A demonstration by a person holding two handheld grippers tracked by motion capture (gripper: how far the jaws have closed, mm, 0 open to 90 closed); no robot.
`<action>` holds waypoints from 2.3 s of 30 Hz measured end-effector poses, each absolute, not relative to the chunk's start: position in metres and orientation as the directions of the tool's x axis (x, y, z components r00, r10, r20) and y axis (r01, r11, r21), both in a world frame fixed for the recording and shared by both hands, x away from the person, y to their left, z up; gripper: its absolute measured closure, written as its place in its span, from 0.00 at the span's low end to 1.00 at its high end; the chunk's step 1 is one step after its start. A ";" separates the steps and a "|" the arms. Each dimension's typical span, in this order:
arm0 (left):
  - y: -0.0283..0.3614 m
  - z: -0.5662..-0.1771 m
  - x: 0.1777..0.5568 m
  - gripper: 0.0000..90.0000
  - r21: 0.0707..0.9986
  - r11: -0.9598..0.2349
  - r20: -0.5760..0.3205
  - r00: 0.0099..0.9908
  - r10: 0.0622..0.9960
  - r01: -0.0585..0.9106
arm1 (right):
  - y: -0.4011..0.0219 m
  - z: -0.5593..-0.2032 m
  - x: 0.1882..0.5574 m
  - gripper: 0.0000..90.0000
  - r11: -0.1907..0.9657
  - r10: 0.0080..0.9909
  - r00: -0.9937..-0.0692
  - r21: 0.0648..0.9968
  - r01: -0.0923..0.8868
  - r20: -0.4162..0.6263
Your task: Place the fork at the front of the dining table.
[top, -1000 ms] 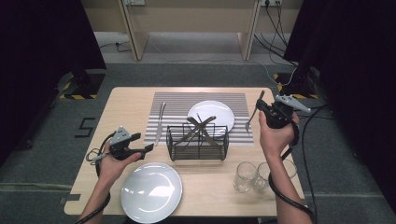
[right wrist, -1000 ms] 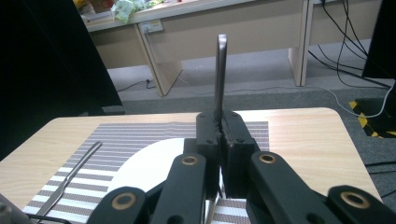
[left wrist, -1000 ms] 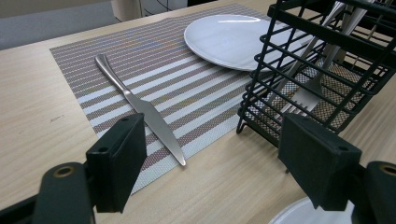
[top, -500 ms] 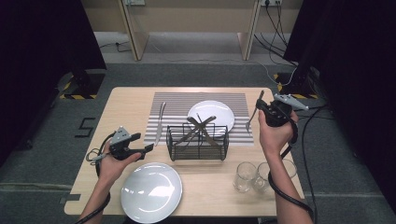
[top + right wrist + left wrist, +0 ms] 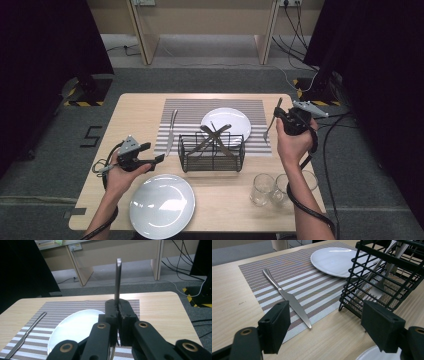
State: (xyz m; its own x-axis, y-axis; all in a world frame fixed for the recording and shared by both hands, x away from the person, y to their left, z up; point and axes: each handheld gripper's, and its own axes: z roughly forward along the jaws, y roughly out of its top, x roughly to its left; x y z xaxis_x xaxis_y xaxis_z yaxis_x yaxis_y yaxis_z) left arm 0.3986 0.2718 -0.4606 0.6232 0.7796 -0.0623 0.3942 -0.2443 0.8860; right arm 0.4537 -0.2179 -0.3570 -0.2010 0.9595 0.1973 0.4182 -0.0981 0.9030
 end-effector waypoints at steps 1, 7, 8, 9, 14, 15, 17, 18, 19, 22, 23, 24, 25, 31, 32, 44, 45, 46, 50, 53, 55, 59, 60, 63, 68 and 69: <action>0.272 -0.461 0.399 0.26 0.886 -0.244 -0.063 0.623 0.780 0.395 | -0.218 -0.357 0.454 0.97 -0.099 0.960 -0.199 0.902 0.420 0.198; 0.272 -0.461 0.399 0.26 0.885 -0.244 -0.063 0.622 0.780 0.396 | -0.217 -0.360 0.456 0.97 -0.093 0.962 -0.196 0.899 0.427 0.193; 0.272 -0.461 0.399 0.26 0.885 -0.244 -0.063 0.623 0.780 0.396 | -0.217 -0.360 0.456 0.97 -0.090 0.962 -0.195 0.899 0.428 0.190; 0.272 -0.461 0.399 0.26 0.885 -0.244 -0.063 0.622 0.780 0.396 | -0.217 -0.361 0.457 0.97 -0.089 0.963 -0.194 0.898 0.430 0.189; 0.272 -0.461 0.399 0.26 0.885 -0.245 -0.063 0.623 0.780 0.396 | -0.217 -0.364 0.459 0.97 -0.086 0.964 -0.190 0.894 0.440 0.186; 0.272 -0.461 0.399 0.26 0.885 -0.245 -0.063 0.623 0.780 0.396 | -0.217 -0.364 0.460 0.97 -0.086 0.964 -0.189 0.893 0.441 0.186; 0.272 -0.461 0.399 0.26 0.885 -0.245 -0.063 0.623 0.780 0.396 | -0.217 -0.365 0.460 0.97 -0.083 0.965 -0.188 0.892 0.445 0.183; 0.272 -0.461 0.399 0.26 0.885 -0.245 -0.063 0.623 0.780 0.396 | -0.217 -0.366 0.461 0.97 -0.082 0.965 -0.188 0.891 0.446 0.183; 0.272 -0.461 0.399 0.26 0.885 -0.245 -0.063 0.623 0.780 0.396 | -0.217 -0.366 0.461 0.97 -0.083 0.965 -0.187 0.891 0.447 0.183; 0.272 -0.461 0.399 0.26 0.885 -0.245 -0.064 0.623 0.780 0.397 | -0.217 -0.367 0.462 0.97 -0.080 0.965 -0.186 0.888 0.453 0.183; 0.272 -0.461 0.399 0.26 0.884 -0.245 -0.063 0.623 0.780 0.397 | -0.217 -0.368 0.463 0.97 -0.080 0.966 -0.186 0.888 0.454 0.182; 0.272 -0.461 0.399 0.26 0.884 -0.245 -0.063 0.623 0.780 0.397 | -0.217 -0.368 0.463 0.97 -0.081 0.965 -0.185 0.886 0.456 0.184; 0.272 -0.461 0.399 0.26 0.885 -0.246 -0.063 0.623 0.780 0.396 | -0.217 -0.368 0.463 0.97 -0.081 0.966 -0.184 0.886 0.457 0.183; 0.272 -0.461 0.399 0.26 0.884 -0.246 -0.063 0.623 0.780 0.397 | -0.216 -0.370 0.465 0.97 -0.080 0.967 -0.179 0.882 0.464 0.181; 0.272 -0.461 0.399 0.26 0.884 -0.246 -0.063 0.623 0.780 0.397 | -0.217 -0.370 0.466 0.97 -0.078 0.967 -0.178 0.882 0.464 0.180; 0.272 -0.461 0.399 0.26 0.884 -0.246 -0.063 0.623 0.779 0.397 | -0.217 -0.373 0.470 0.97 -0.078 0.969 -0.171 0.875 0.478 0.180; 0.272 -0.461 0.399 0.26 0.884 -0.246 -0.063 0.624 0.779 0.397 | -0.217 -0.374 0.470 0.97 -0.079 0.969 -0.170 0.874 0.479 0.181; 0.272 -0.461 0.399 0.26 0.884 -0.246 -0.063 0.624 0.779 0.397 | -0.217 -0.374 0.471 0.97 -0.078 0.969 -0.170 0.874 0.479 0.179; 0.272 -0.461 0.399 0.26 0.885 -0.245 -0.063 0.623 0.779 0.397 | -0.217 -0.375 0.472 0.97 -0.077 0.970 -0.167 0.872 0.483 0.179; 0.272 -0.461 0.399 0.26 0.884 -0.246 -0.063 0.623 0.779 0.397 | -0.217 -0.375 0.473 0.97 -0.075 0.970 -0.168 0.872 0.483 0.176; 0.272 -0.461 0.399 0.26 0.884 -0.246 -0.064 0.623 0.779 0.397 | -0.217 -0.376 0.473 0.97 -0.077 0.970 -0.166 0.871 0.486 0.178; 0.271 -0.462 0.399 0.26 0.883 -0.247 -0.064 0.624 0.779 0.399 | -0.216 -0.377 0.475 0.97 -0.075 0.970 -0.165 0.868 0.492 0.177; 0.271 -0.462 0.399 0.26 0.883 -0.247 -0.063 0.623 0.779 0.398 | -0.216 -0.377 0.475 0.97 -0.075 0.970 -0.163 0.865 0.495 0.178; 0.272 -0.461 0.399 0.26 0.884 -0.246 -0.063 0.623 0.779 0.397 | -0.215 -0.379 0.476 0.97 -0.074 0.971 -0.160 0.862 0.501 0.176; 0.272 -0.462 0.399 0.26 0.883 -0.247 -0.063 0.624 0.779 0.398 | -0.215 -0.381 0.478 0.97 -0.074 0.972 -0.157 0.859 0.506 0.176; 0.271 -0.462 0.399 0.26 0.883 -0.247 -0.063 0.624 0.779 0.398 | -0.215 -0.381 0.478 0.97 -0.073 0.972 -0.156 0.858 0.509 0.176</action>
State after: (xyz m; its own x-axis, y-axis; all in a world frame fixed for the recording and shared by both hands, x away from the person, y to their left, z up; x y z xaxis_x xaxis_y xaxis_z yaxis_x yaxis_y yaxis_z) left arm 0.3989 0.2715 -0.4617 0.6240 0.7789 -0.0631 0.3980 -0.2472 0.8835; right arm 0.4782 -0.2148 -0.3812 -0.1564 0.9719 0.1758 0.5088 -0.0733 0.8578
